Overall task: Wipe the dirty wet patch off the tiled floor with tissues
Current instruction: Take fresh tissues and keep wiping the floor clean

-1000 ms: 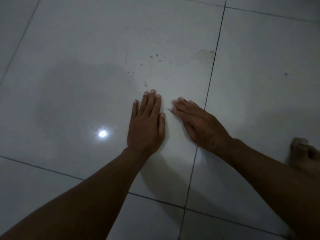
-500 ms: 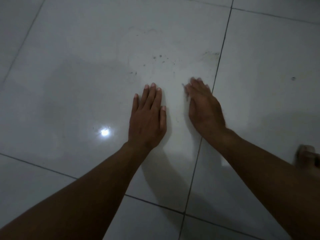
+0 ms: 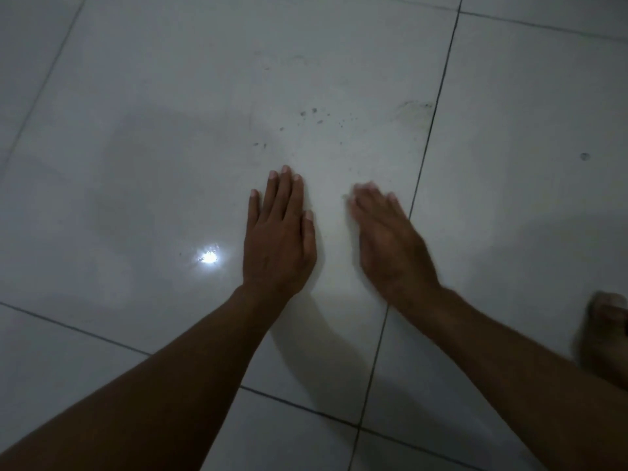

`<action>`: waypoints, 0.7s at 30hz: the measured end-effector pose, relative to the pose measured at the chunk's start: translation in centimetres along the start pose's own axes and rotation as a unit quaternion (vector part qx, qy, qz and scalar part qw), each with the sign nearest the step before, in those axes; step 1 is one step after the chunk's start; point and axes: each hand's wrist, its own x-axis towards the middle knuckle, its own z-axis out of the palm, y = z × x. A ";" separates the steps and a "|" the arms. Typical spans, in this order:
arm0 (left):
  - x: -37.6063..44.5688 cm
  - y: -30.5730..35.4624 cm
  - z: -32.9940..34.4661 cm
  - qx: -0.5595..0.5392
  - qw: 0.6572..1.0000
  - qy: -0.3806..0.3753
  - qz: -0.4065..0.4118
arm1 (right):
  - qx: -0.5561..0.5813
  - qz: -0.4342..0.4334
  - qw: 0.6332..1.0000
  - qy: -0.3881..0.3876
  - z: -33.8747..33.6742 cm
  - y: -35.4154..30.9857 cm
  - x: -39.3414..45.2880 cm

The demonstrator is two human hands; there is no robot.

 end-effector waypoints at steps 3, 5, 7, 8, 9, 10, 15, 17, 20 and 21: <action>-0.1 0.0 -0.1 0.001 1.000 -0.007 -0.003 | 0.015 0.128 0.992 0.007 1.4 0.2 5.2; -0.1 0.0 -0.1 -0.002 1.000 -0.007 -0.002 | 0.018 0.124 0.992 -0.006 2.4 -0.6 6.9; 0.0 0.1 -0.2 -0.007 1.000 -0.005 -0.002 | 0.015 0.033 0.999 -0.035 2.4 -1.8 6.0; -0.1 0.1 -0.2 -0.009 1.000 -0.006 -0.001 | 0.017 -0.021 0.998 -0.060 2.1 -2.2 4.8; 0.1 0.1 -0.2 -0.009 1.000 -0.005 -0.001 | 0.019 -0.063 0.995 -0.079 1.5 -2.0 3.8; 0.1 0.1 -0.1 -0.008 1.000 -0.004 -0.001 | 0.021 -0.085 0.992 -0.090 0.8 -1.6 2.8; 1.8 0.6 0.1 -0.005 1.000 0.000 0.010 | -0.006 0.033 0.999 -0.006 0.1 3.0 4.8; 3.0 1.3 0.3 -0.007 1.000 -0.004 0.021 | -0.002 0.122 0.993 0.006 0.4 3.6 7.5; 5.6 2.8 0.8 0.005 0.999 -0.009 0.032 | 0.015 0.073 0.997 -0.019 0.1 3.2 8.3; 6.6 3.4 1.1 0.008 0.999 -0.010 0.032 | 0.012 0.027 0.999 -0.030 -0.2 3.2 7.4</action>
